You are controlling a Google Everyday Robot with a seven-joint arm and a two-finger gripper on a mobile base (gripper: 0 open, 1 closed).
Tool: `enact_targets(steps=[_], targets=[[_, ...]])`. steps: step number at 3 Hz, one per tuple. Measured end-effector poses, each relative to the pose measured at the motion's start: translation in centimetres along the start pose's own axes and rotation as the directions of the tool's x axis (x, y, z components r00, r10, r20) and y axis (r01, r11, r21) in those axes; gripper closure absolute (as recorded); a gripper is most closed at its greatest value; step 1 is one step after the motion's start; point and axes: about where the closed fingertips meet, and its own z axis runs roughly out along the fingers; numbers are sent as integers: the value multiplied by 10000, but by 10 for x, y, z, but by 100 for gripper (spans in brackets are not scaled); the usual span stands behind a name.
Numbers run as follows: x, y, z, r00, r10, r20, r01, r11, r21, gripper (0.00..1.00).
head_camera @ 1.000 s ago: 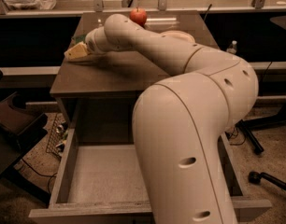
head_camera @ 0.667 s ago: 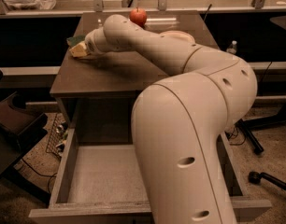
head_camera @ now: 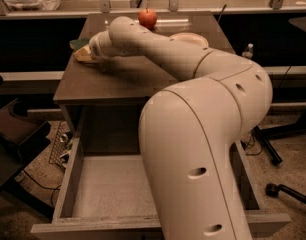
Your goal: Place sponge into top drawer
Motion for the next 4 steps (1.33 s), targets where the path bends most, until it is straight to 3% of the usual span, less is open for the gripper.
enact_targets(steps=[1, 2, 3, 4], targets=[[0, 0, 0, 10000, 0, -4, 0, 10000, -7, 100], [-19, -12, -28, 9984, -539, 195, 526, 9968, 598, 100], [-36, -28, -75, 9933, -1056, 473, 986, 9864, 1316, 100], [-38, -36, -111, 9902, -1242, 640, 1128, 9810, 1581, 100]])
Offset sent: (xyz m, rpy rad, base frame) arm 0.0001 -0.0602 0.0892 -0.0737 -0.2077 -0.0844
